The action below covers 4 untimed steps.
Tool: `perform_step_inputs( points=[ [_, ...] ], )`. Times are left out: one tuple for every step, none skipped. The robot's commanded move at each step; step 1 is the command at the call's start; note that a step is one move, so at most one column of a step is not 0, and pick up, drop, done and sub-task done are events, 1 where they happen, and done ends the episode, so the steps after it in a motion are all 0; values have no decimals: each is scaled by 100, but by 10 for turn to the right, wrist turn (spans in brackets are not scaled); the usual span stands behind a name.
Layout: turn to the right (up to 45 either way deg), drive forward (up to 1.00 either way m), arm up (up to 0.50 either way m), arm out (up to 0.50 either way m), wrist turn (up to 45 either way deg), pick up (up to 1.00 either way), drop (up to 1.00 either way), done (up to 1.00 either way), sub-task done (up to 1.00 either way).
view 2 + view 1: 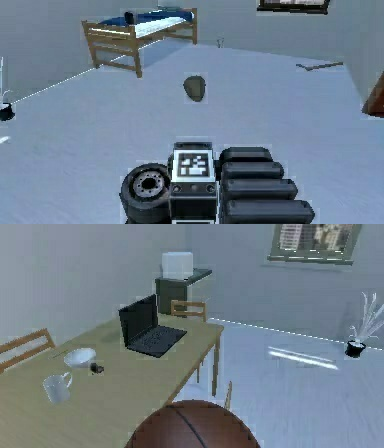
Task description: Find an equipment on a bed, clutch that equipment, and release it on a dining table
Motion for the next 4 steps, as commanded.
perform_step_inputs(
  points=[
    [450, 0, 0, 0, 0, 0, 0, 0, 0],
    [-450, 0, 0, 0, 0, 0, 0, 0, 0],
    [-450, 0, 0, 0, 0, 0, 0, 0, 0],
    [-30, 0, 0, 0, 0, 0, 0, 0, 0]
  ],
)
